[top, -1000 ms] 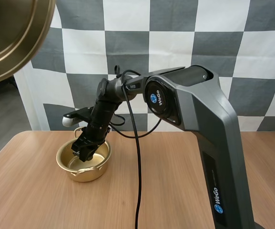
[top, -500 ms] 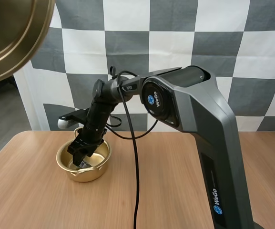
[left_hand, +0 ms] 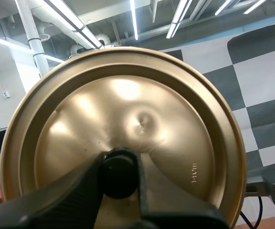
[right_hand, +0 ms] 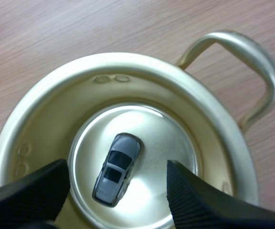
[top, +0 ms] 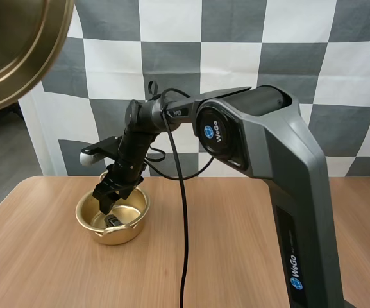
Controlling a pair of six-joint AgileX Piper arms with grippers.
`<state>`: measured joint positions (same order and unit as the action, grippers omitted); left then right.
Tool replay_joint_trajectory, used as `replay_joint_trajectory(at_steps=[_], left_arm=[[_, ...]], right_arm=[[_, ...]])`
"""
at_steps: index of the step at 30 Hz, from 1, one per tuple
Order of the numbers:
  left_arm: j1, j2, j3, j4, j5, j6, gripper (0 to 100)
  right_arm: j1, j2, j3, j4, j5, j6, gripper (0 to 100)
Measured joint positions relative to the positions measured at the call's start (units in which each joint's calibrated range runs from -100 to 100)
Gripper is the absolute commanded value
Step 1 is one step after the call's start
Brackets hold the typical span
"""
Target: Open the pot, put the car inside, and close it
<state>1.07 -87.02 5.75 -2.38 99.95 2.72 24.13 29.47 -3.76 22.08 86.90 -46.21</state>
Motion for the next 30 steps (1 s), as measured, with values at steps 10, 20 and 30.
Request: replay_joint_trajectory(at_steps=[10, 20, 30], left_arm=[[0.00, 0.2, 0.0, 1.2, 0.0, 0.0, 0], [-0.08, 10.2, 13.3, 9.2, 0.0, 0.0, 0], [-0.08, 25.8, 23.4, 5.0, -6.2, 1.3, 0]], right_arm=[[-0.3, -9.3, 0.0, -10.6, -4.7, -0.9, 100], [-5.8, -26.6, 0.0, -20.6, -9.5, 10.6, 100], [-12.2, -46.3, 0.0, -20.8, -5.4, 10.8, 100]])
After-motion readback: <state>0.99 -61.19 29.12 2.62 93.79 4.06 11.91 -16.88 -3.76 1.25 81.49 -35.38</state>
